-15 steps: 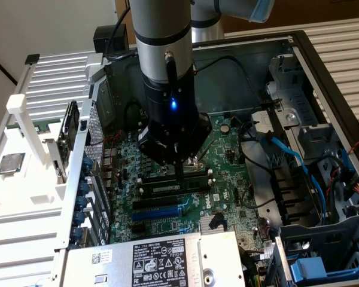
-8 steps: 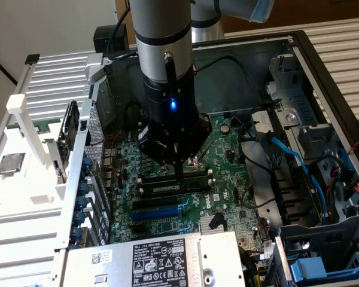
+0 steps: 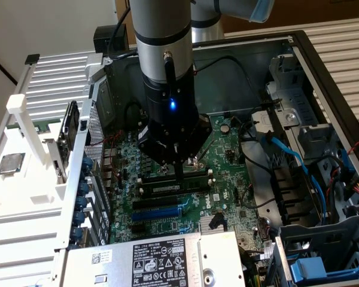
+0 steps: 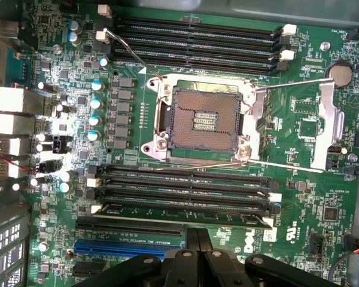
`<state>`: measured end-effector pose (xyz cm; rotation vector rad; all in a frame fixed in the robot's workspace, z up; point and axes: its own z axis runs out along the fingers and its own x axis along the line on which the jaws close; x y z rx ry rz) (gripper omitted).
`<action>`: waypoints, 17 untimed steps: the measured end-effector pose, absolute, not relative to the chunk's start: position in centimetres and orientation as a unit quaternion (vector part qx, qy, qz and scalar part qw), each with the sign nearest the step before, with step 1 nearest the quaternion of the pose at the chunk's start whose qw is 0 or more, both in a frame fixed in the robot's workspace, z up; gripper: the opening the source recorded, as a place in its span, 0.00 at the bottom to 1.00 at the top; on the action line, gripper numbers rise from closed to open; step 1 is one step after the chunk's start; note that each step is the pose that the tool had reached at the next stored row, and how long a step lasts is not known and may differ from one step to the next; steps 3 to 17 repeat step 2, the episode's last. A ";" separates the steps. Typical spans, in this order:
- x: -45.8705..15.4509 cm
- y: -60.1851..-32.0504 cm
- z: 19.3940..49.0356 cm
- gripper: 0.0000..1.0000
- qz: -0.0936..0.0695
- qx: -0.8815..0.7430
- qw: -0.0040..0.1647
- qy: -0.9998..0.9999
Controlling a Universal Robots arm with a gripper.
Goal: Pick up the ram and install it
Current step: 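Press down the ram until it locks into place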
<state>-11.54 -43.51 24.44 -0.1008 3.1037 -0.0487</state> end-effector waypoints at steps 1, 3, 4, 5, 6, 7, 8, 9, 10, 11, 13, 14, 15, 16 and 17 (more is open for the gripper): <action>-11.5 -43.5 24.4 0.10 -0.016 -0.032 0.018 0.999; -11.5 -43.5 24.4 0.10 -0.016 -0.032 0.018 0.999; -11.5 -43.5 24.4 0.10 -0.016 -0.032 0.018 0.999; -11.5 -43.5 24.4 0.10 -0.016 -0.032 0.018 0.999; -11.5 -43.5 24.4 0.10 -0.016 -0.032 0.018 0.999; -11.5 -43.5 24.4 0.10 -0.016 -0.032 0.018 0.999; -11.5 -43.5 24.4 0.10 -0.016 -0.032 0.018 0.999; -11.5 -43.5 24.4 0.10 -0.016 -0.032 0.018 0.999; -11.5 -43.5 24.4 0.10 -0.016 -0.032 0.018 0.999; -11.5 -43.5 24.4 0.10 -0.016 -0.032 0.018 0.999; -11.5 -43.5 24.4 0.10 -0.016 -0.032 0.018 0.999; -11.5 -43.5 24.4 0.10 -0.016 -0.032 0.018 0.999; -11.5 -43.5 24.4 0.10 -0.016 -0.032 0.018 0.999; -11.5 -43.5 24.4 0.10 -0.016 -0.032 0.018 0.999; -11.5 -43.5 24.4 0.10 -0.016 -0.032 0.018 0.999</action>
